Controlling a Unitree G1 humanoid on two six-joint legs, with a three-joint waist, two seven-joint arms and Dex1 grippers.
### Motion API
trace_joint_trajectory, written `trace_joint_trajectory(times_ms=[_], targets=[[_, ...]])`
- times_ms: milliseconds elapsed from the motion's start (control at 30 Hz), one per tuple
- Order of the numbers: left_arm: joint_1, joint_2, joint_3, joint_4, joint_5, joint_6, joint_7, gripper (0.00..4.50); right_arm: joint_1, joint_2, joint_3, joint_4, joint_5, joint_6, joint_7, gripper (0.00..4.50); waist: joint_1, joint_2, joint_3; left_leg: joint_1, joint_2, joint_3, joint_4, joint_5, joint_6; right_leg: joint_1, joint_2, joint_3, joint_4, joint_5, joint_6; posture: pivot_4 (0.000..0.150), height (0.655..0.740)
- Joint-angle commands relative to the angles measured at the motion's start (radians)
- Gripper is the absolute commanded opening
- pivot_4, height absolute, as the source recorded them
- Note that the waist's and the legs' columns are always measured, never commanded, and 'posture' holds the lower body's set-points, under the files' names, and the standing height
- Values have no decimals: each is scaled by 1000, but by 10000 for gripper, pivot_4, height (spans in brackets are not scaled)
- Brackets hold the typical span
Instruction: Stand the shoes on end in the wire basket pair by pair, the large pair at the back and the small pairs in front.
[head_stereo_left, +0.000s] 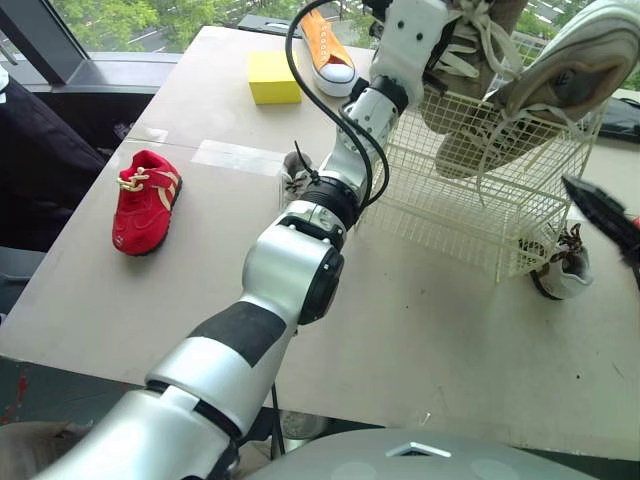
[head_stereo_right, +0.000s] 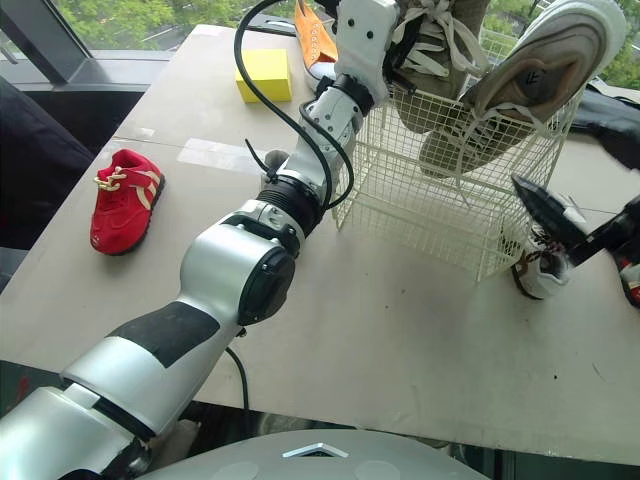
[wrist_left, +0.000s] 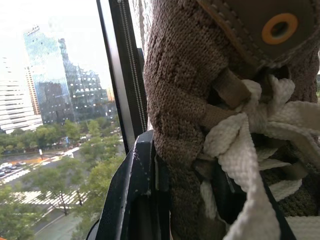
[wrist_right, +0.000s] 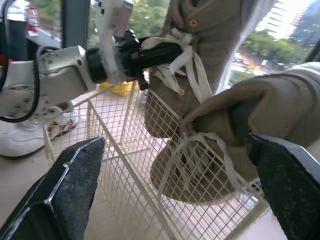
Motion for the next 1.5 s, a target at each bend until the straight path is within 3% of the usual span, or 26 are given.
trace_joint_trajectory(times_ms=[33,100,267,567,767,1167,1200,1400,1500], targets=[[-1,-6,-11,-17,5,21,-31,6458,-59,-40,-61,89,27,106,138,45000,2,0,0,0,0,0,0,0,0,0,-1,0,0,0,0,1500,7400],[7,-1,-8,-23,3,21,-34,6458,-81,-52,-84,117,11,164,207,45000,3,1,-1,-1,0,-1,0,0,0,0,-2,0,0,0,0,1500,7400],[46,-1,-14,-53,0,23,-47,6458,-147,10,-142,110,10,269,198,45000,6,1,-1,-1,0,-1,0,2,-4,0,-3,0,-1,0,0,1500,7400],[170,-14,-51,-184,6,103,-96,6458,-51,240,-314,-82,39,326,113,45000,3,8,-6,0,1,-1,0,2,-4,0,-3,1,1,0,1,1500,7400],[261,-12,-95,-288,-4,182,-177,6458,38,323,-426,-69,27,311,172,45000,4,14,-13,0,0,0,0,0,-1,1,-2,2,1,0,1,1500,7400],[373,8,-107,-473,-47,368,-326,6458,-4,157,-395,213,-79,308,440,45000,3,24,-26,2,0,0,0,-1,1,2,1,2,1,0,0,1500,7400],[386,9,-105,-502,-60,391,-339,16359,-12,139,-386,236,-98,305,464,45000,3,24,-26,2,0,0,0,-1,1,2,1,2,1,0,0,1500,7400],[499,39,-116,-739,-115,623,-378,43822,-84,108,-342,286,-149,308,516,45000,7,26,-29,3,-1,0,1,-1,1,3,0,3,1,-1,-1,1500,7400],[566,80,-136,-914,-149,780,-414,44496,-108,115,-321,282,-163,315,526,45000,-1,26,-29,5,-1,0,2,-1,1,4,-2,6,2,-2,-4,1500,7400]])
